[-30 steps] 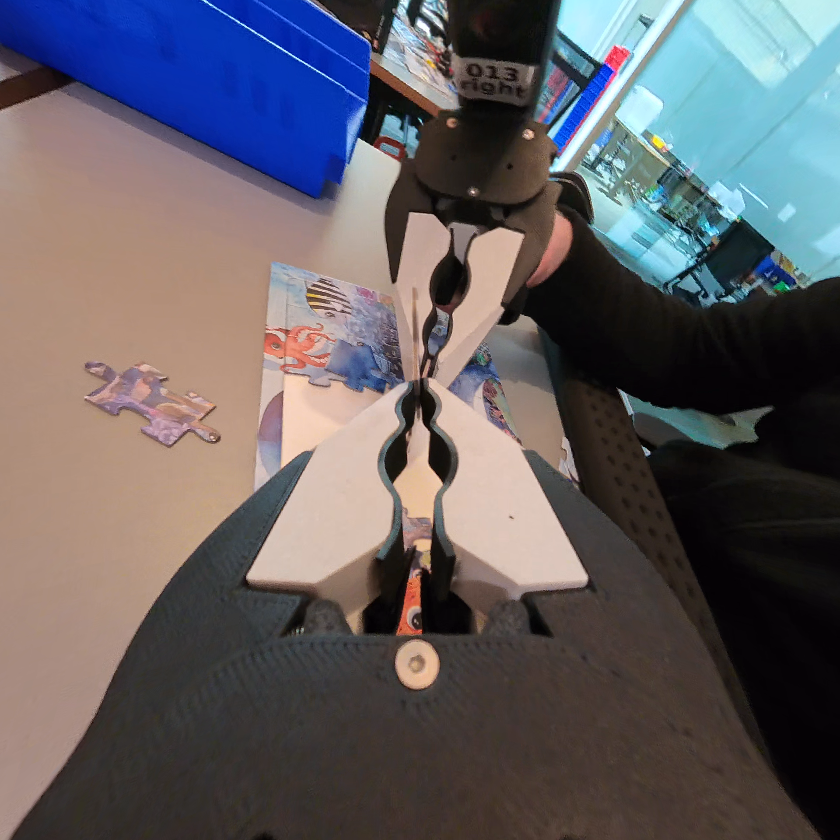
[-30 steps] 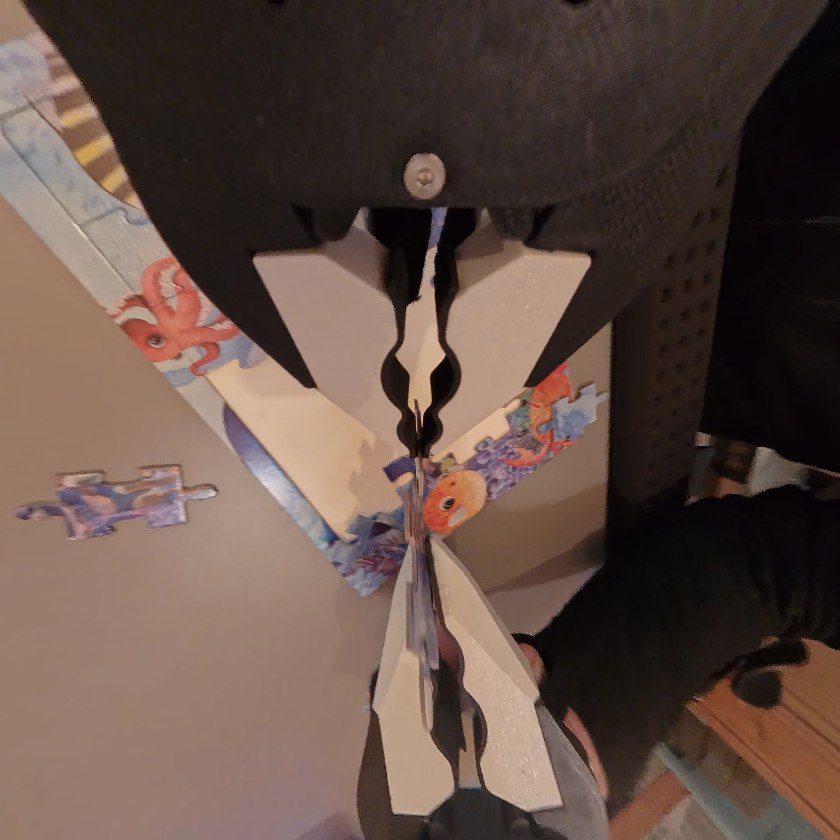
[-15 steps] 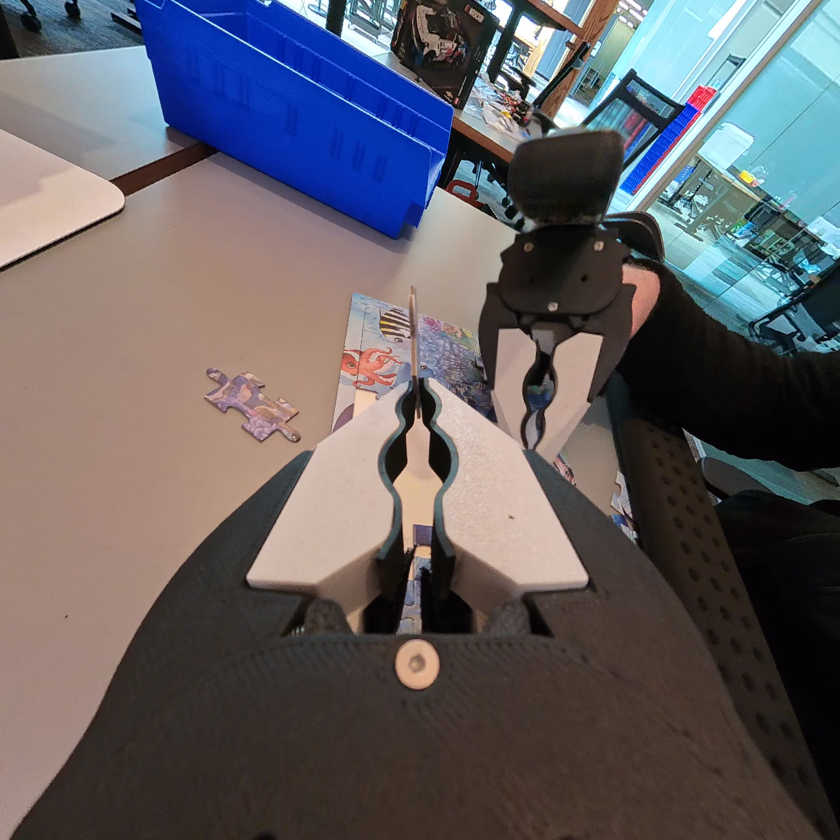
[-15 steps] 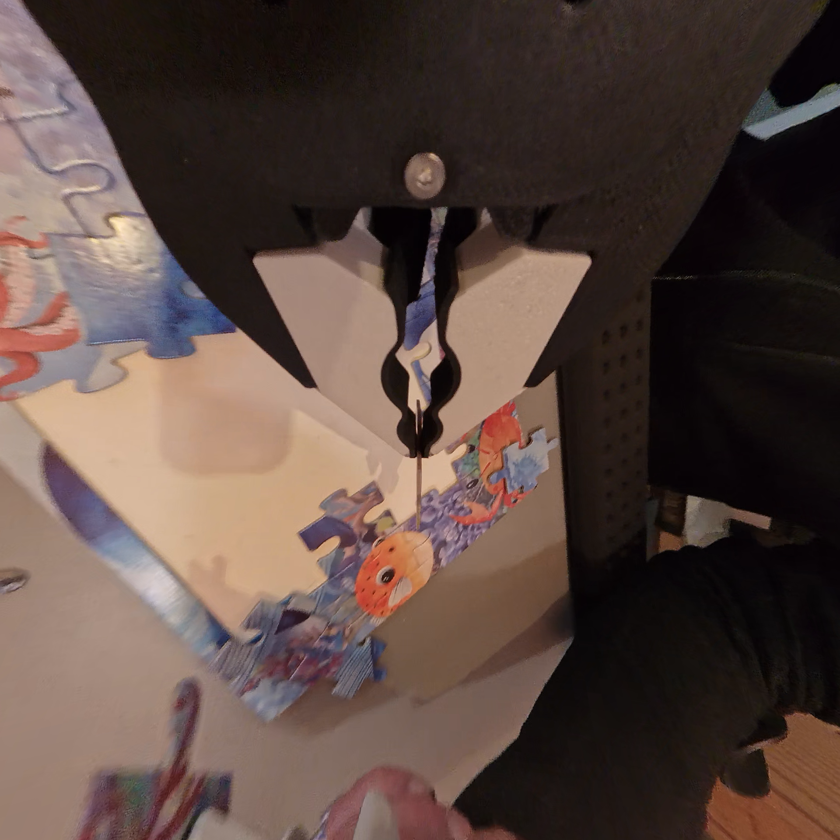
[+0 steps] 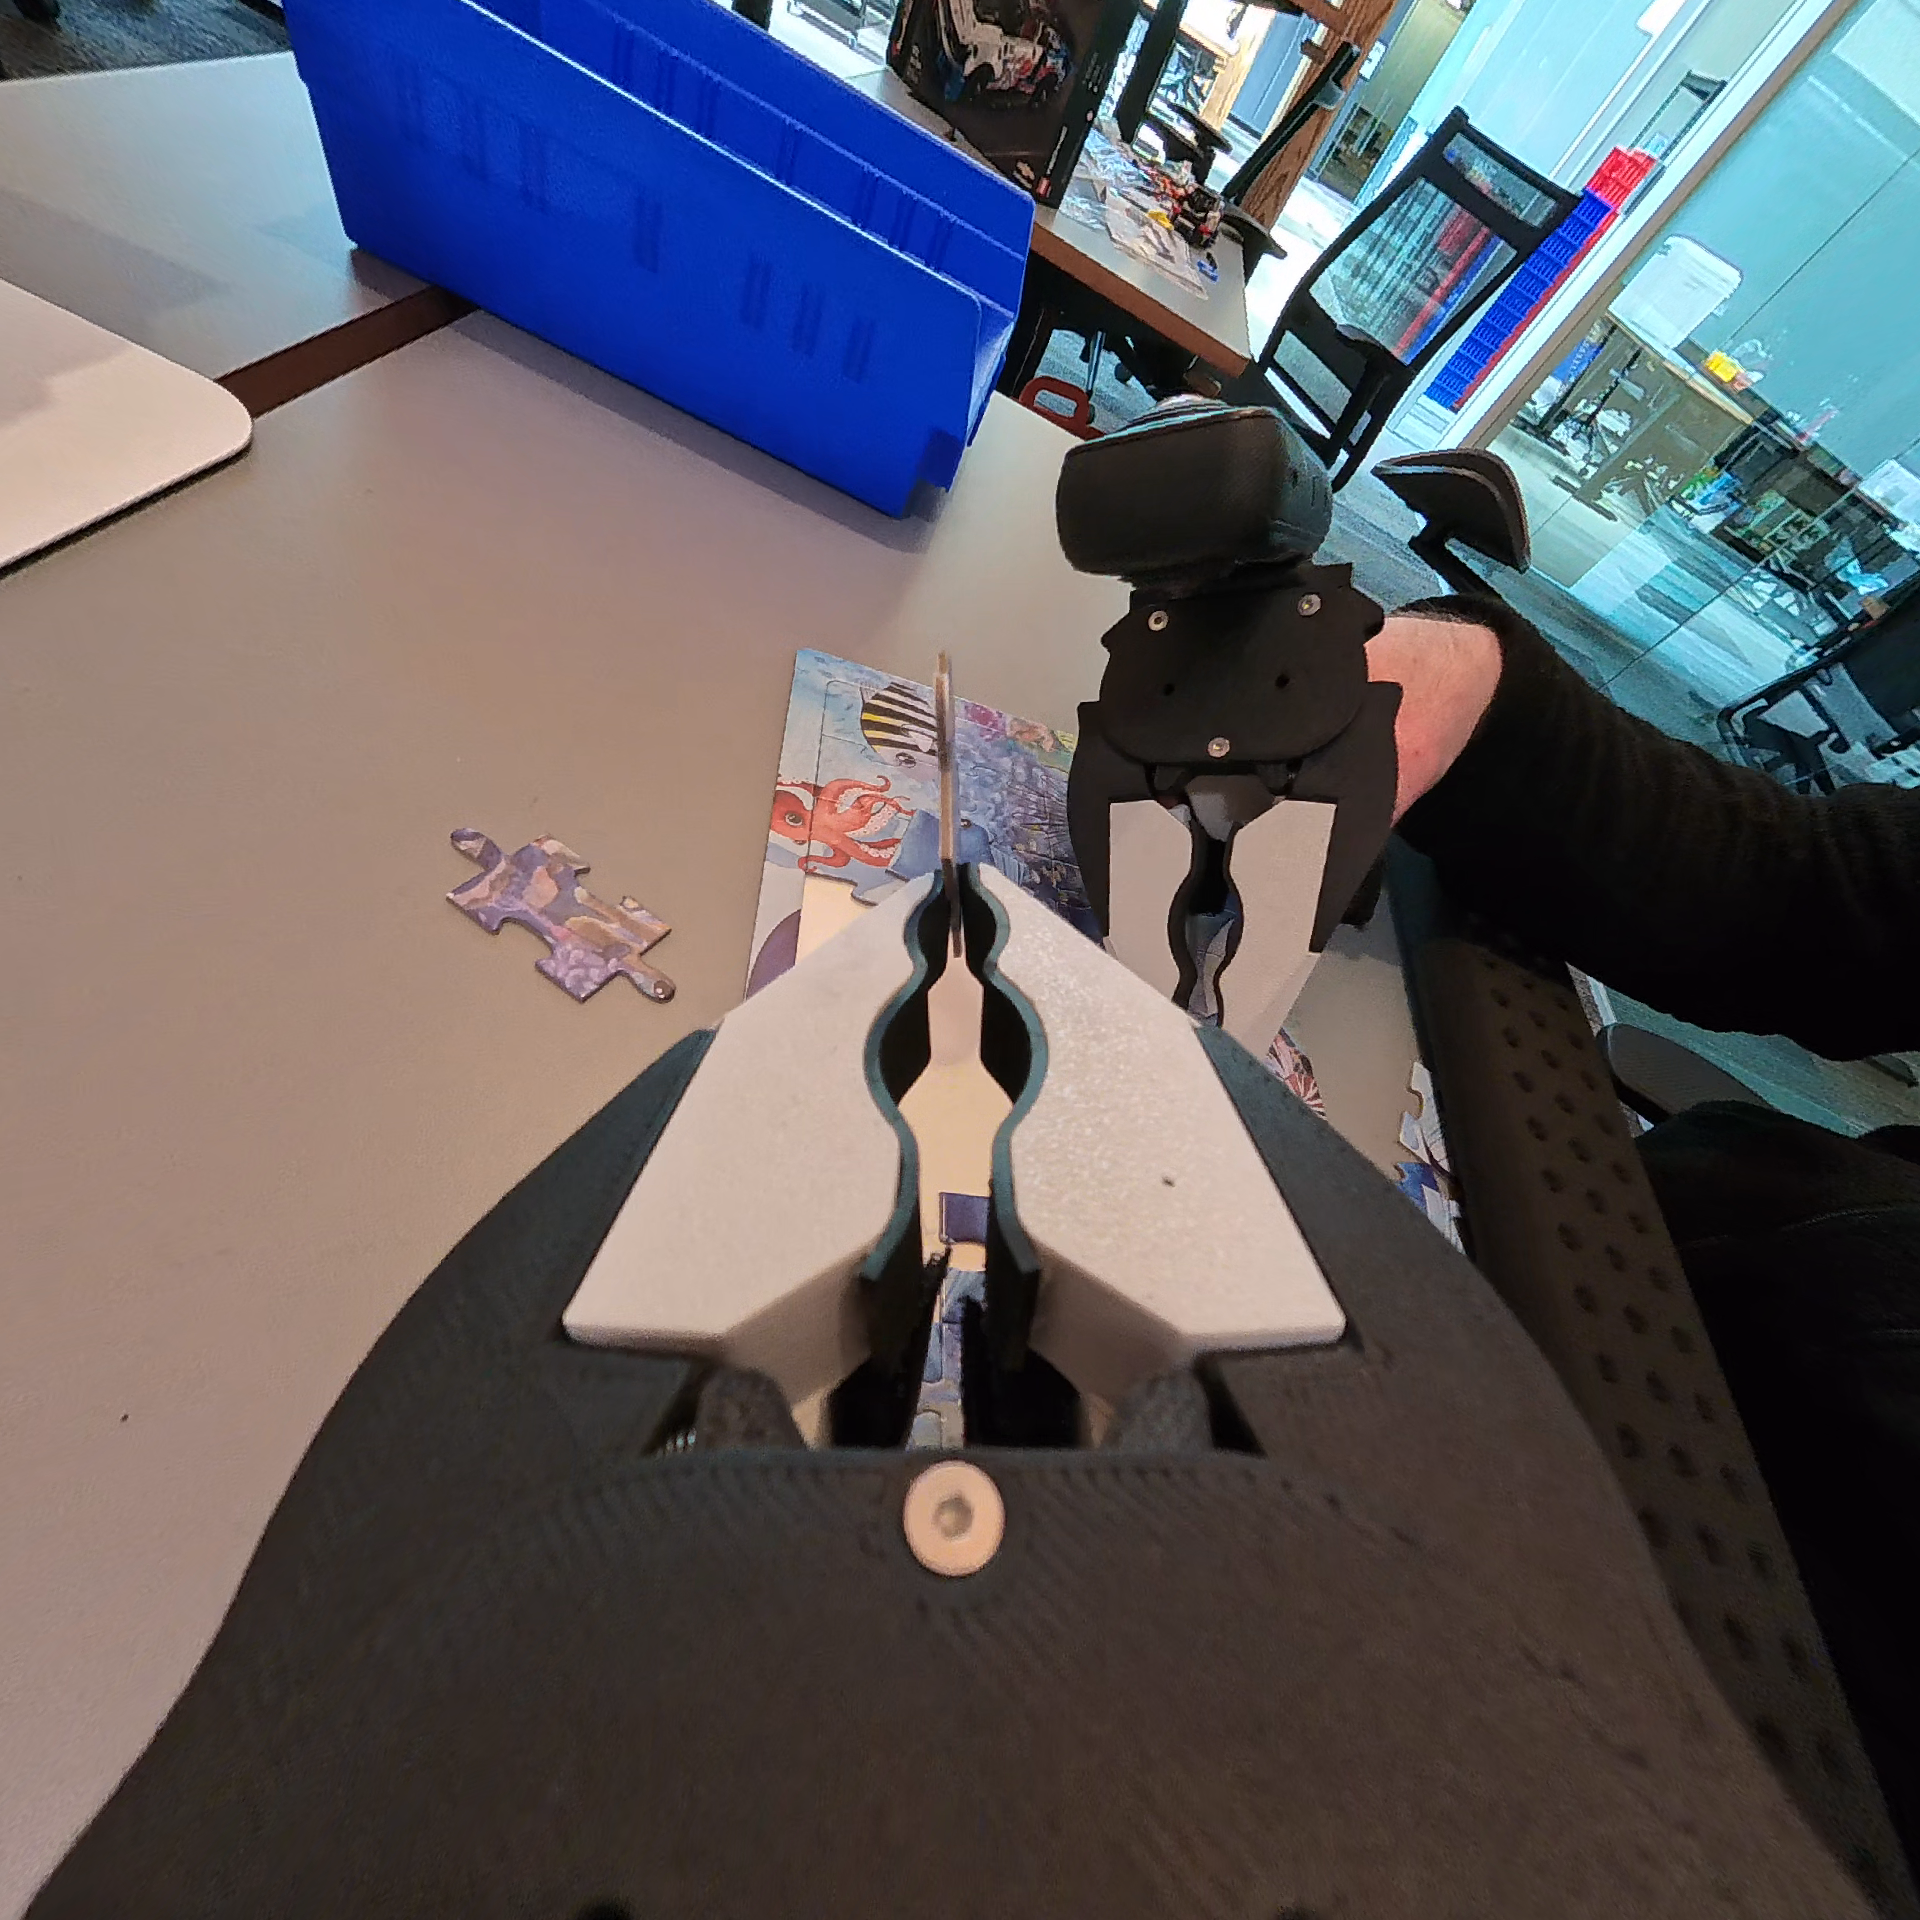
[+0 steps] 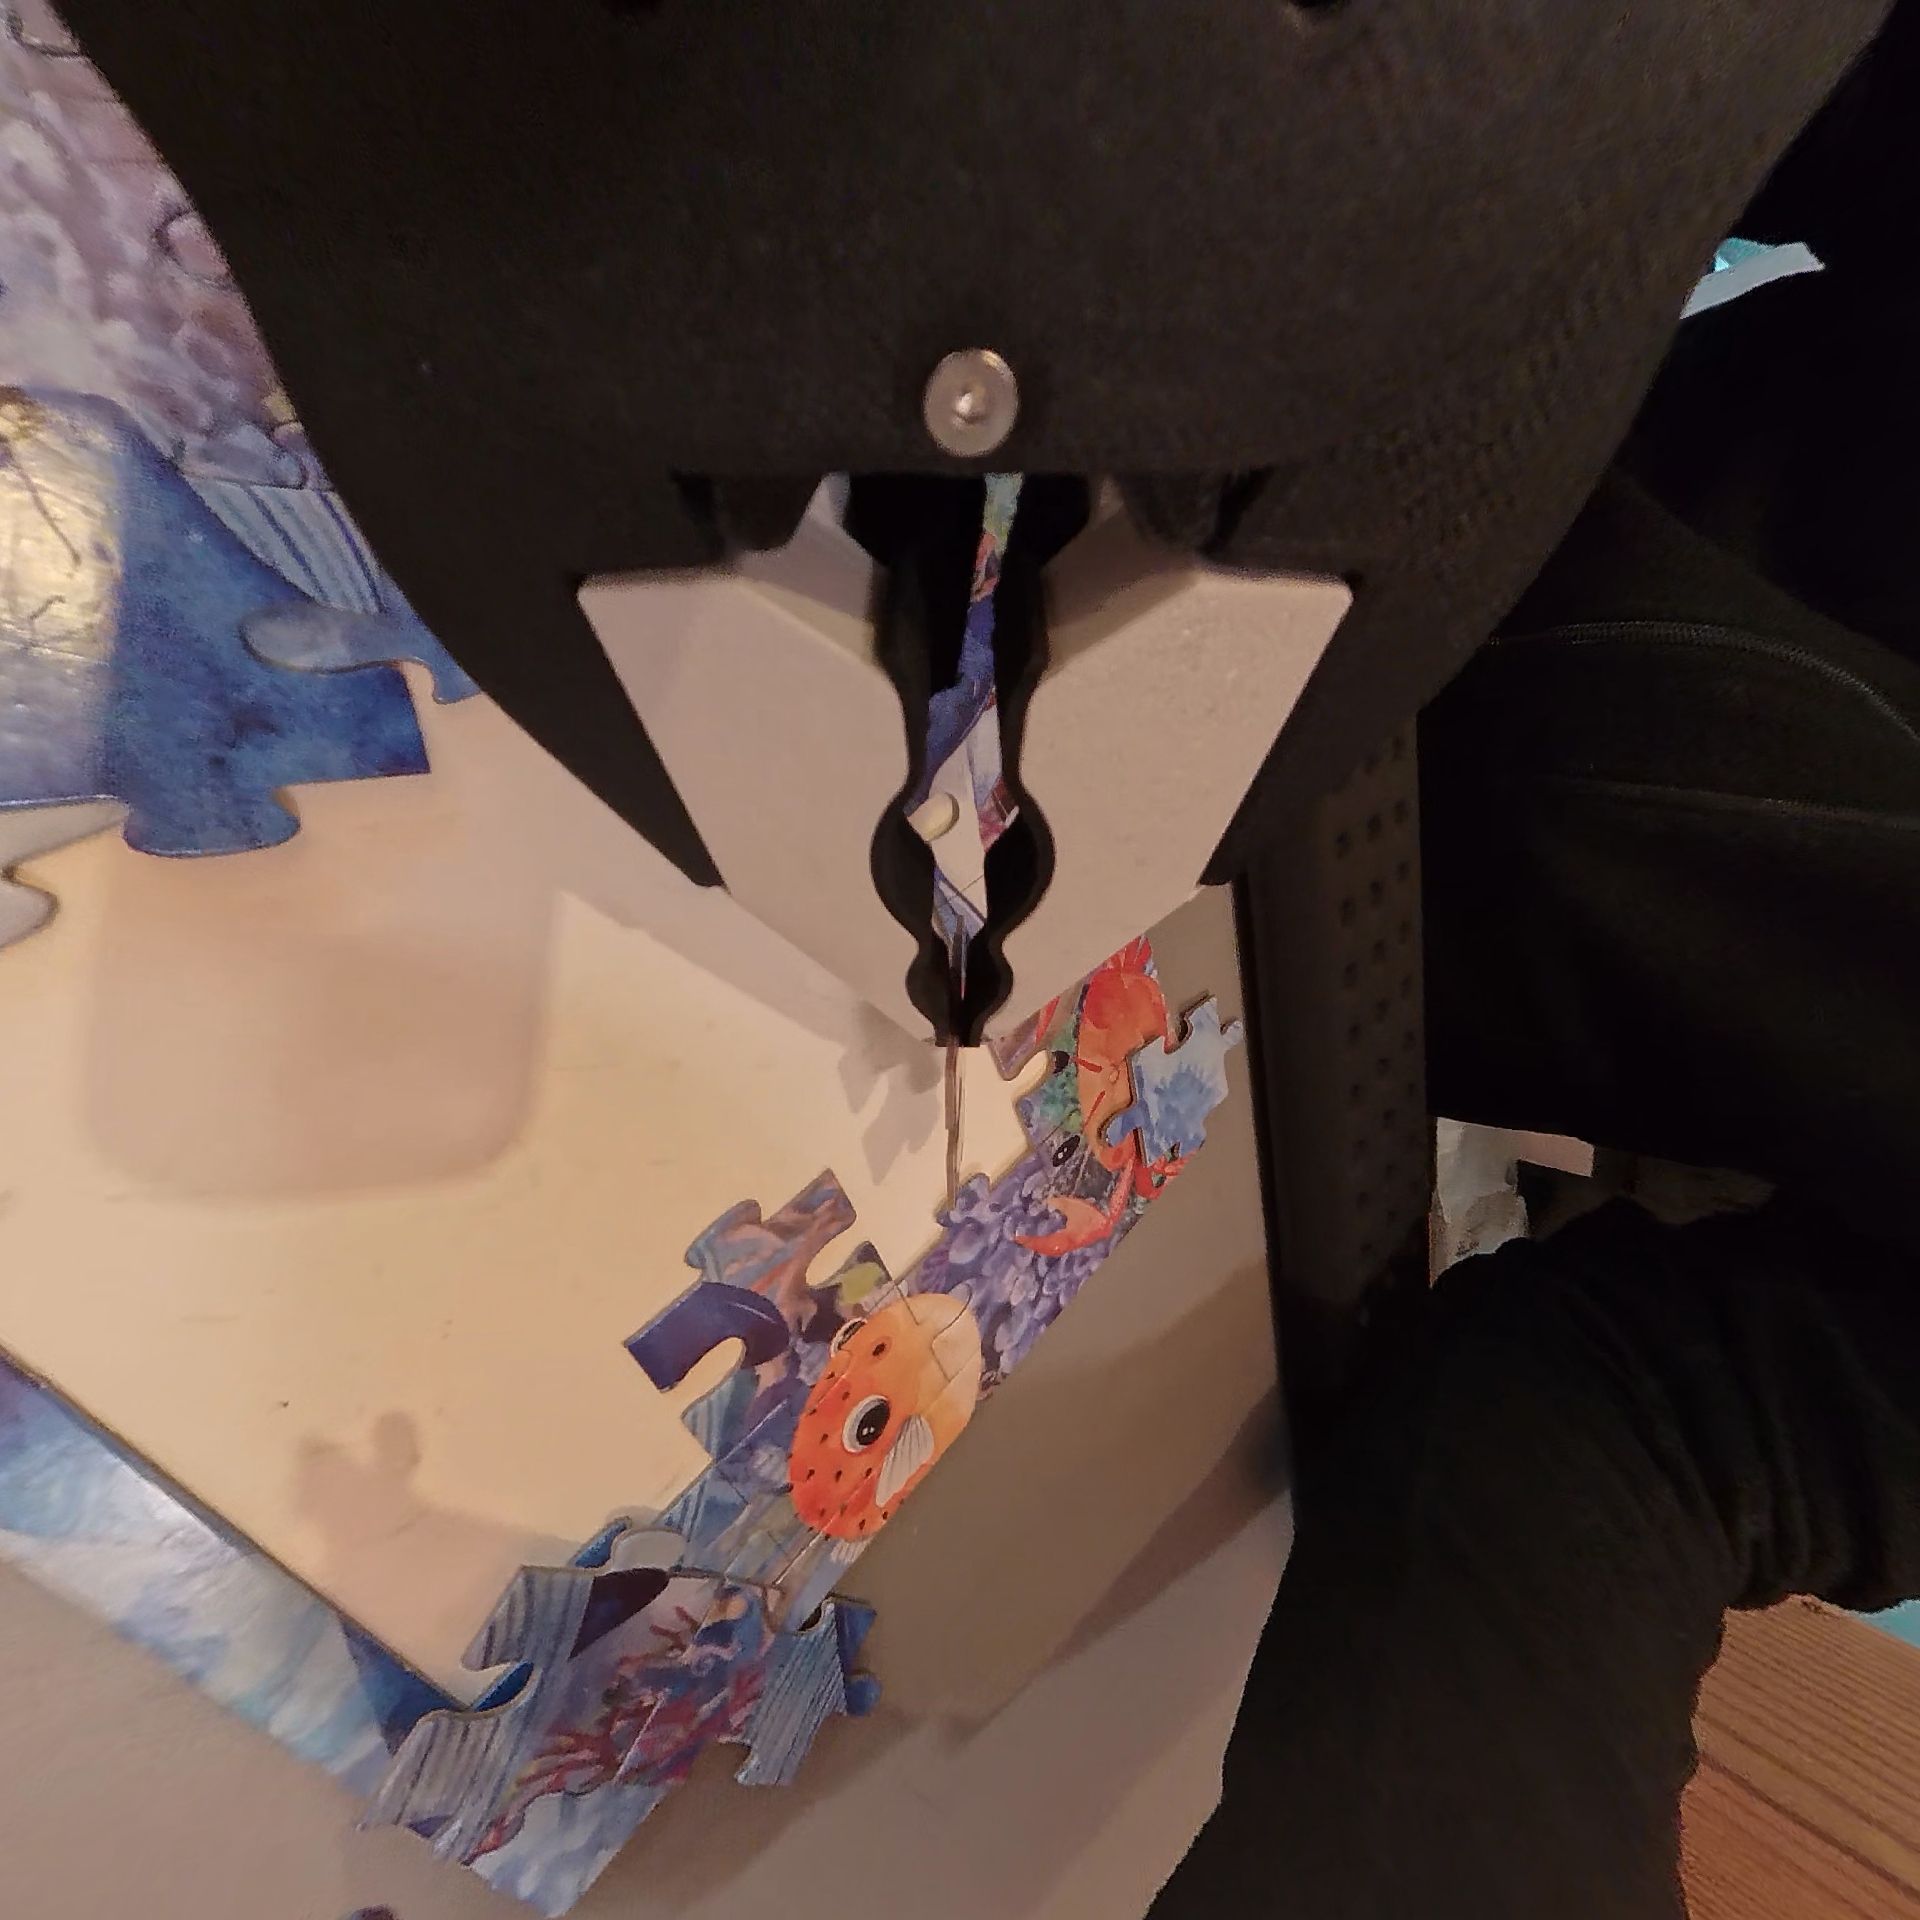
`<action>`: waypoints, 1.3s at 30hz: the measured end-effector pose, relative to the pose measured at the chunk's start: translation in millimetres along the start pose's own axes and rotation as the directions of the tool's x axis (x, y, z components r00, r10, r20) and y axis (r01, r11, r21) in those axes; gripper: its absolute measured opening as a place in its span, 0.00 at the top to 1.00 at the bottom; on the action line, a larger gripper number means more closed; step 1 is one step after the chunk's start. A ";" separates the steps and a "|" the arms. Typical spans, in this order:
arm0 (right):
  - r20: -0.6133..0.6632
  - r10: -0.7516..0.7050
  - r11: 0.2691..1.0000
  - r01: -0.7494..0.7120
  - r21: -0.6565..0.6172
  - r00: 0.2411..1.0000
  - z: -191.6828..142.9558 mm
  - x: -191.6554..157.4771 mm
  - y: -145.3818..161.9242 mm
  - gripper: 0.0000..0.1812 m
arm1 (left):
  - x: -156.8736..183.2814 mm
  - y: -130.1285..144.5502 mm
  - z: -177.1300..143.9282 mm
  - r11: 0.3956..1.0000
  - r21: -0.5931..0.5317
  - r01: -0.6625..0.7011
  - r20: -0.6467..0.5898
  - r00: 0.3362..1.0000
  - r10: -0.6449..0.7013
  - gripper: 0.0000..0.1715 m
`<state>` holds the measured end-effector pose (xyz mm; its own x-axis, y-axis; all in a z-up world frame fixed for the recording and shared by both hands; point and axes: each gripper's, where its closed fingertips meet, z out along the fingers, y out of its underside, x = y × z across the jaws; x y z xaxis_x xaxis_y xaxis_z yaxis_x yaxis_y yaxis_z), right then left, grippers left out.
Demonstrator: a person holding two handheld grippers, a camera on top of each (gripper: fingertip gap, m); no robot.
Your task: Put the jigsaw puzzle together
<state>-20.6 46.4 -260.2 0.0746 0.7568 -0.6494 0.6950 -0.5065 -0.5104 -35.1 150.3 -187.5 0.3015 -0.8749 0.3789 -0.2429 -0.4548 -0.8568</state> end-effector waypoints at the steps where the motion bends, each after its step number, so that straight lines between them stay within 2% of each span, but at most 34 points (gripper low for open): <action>1: -0.002 -0.005 1.000 0.005 -0.002 1.000 0.1 0.0 0.2 1.00 | 0.0 0.4 0.6 1.000 -0.003 0.000 -0.002 1.000 0.000 1.00; 13: 0.057 0.006 1.000 -0.005 -0.017 0.998 3.4 -3.8 1.7 1.00 | 1.2 1.2 2.5 1.000 -0.016 -0.007 -0.009 1.000 0.007 1.00; 20: -0.007 0.006 0.999 -0.007 -0.039 1.000 2.1 6.1 3.9 0.98 | 2.5 1.8 4.0 1.000 -0.024 -0.012 -0.013 1.000 0.012 1.00; 28: -0.134 -0.075 0.993 0.062 -0.100 0.988 4.3 17.0 5.5 0.93 | 2.1 3.0 4.6 0.999 -0.033 -0.017 -0.008 1.000 0.017 1.00; 39: -0.230 -0.139 0.983 0.106 -0.151 0.963 2.3 19.5 5.6 0.90 | 1.8 7.2 7.7 0.998 -0.056 -0.025 -0.001 1.000 0.025 1.00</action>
<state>-16.9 57.3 -277.1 0.1398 0.8943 -0.4251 0.7987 -0.3556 -0.4853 -29.2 146.8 -195.7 0.2948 -0.8860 0.3578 -0.3016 -0.4416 -0.8450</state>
